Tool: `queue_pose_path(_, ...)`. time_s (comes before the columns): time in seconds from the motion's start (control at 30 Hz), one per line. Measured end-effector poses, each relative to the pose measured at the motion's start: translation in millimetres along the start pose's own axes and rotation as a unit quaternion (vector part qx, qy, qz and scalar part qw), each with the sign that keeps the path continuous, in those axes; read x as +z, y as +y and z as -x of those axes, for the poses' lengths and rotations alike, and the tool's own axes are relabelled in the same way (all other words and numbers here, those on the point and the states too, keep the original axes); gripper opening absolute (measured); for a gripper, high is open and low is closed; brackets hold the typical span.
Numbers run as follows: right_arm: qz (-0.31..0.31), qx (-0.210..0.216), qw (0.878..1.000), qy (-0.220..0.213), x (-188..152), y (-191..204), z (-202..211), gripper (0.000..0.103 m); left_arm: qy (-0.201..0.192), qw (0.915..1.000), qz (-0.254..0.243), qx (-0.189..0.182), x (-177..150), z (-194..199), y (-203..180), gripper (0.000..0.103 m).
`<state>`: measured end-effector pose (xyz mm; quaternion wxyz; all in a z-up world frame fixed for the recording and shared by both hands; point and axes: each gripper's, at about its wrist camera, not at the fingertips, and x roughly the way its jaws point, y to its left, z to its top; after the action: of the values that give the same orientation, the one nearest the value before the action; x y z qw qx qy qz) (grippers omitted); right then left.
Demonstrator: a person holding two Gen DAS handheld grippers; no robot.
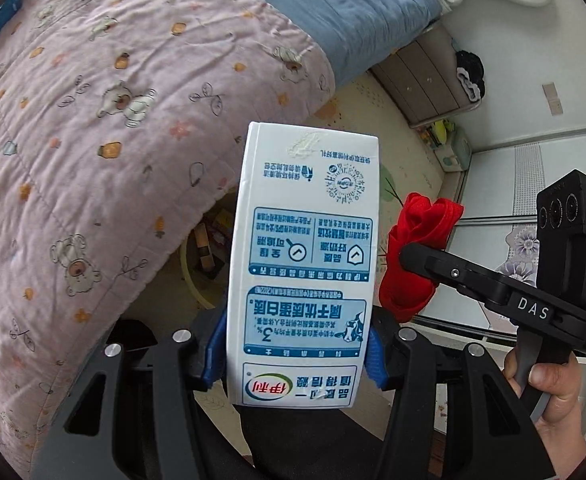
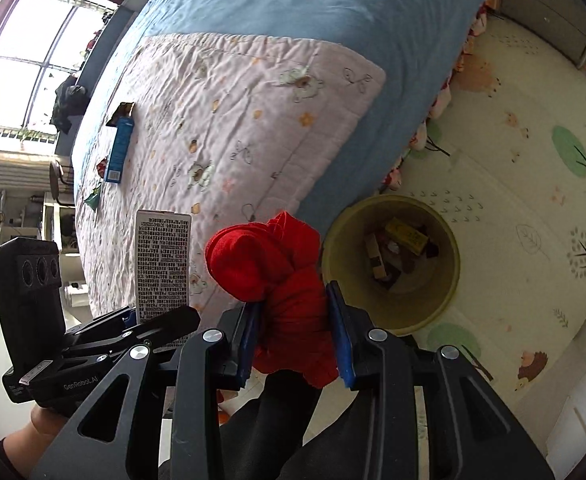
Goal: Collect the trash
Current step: 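Carry the milk carton and red cloth over the bin and open both tools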
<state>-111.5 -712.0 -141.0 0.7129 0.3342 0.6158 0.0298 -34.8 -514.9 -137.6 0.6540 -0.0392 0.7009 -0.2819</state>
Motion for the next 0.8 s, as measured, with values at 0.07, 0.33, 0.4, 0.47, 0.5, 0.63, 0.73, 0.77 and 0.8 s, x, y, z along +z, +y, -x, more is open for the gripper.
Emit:
queue_pose_path(0.07,-0.013,-0.001,1.000,0.002,-3.2,-14.3,-1.1,0.032,0.014,0.9999,-0.007,0.002,1.3,-14.9,-8.5,0.054)
queue_pose_path(0.33,-0.029,-0.013,0.999,0.017,-4.9,-43.7,-14.2,0.032,0.052,0.9984,-0.011,0.018,5.9,-61.5,-17.0,0.054)
queue_pose_path(0.4,-0.032,-0.014,0.999,0.020,-4.2,-47.7,-16.9,0.032,0.058,0.9980,-0.012,0.020,7.1,-68.0,-16.9,0.054)
queue_pose_path(0.47,-0.032,-0.016,0.999,0.022,-2.4,-50.7,-19.1,0.032,0.063,0.9976,-0.017,0.024,8.3,-73.3,-17.6,0.054)
queue_pose_path(0.5,-0.032,-0.017,0.999,0.023,-1.7,-52.2,-20.2,0.032,0.064,0.9974,-0.018,0.028,9.8,-76.0,-18.4,0.054)
queue_pose_path(0.63,-0.030,-0.019,0.999,0.030,0.3,-54.4,-25.3,0.032,0.067,0.9973,-0.012,0.027,9.6,-80.0,-15.2,0.054)
queue_pose_path(0.73,-0.029,-0.020,0.999,0.036,1.2,-55.0,-29.1,0.036,0.077,0.9968,-0.009,0.019,11.6,-84.3,-13.6,0.055)
queue_pose_path(0.77,-0.032,-0.019,0.998,0.040,1.3,-55.7,-30.7,0.039,0.083,0.9963,-0.009,0.018,12.2,-85.5,-12.7,0.060)
queue_pose_path(0.8,-0.037,-0.022,0.998,0.046,1.2,-56.3,-32.3,0.041,0.088,0.9959,-0.008,0.021,12.4,-86.8,-10.6,0.068)
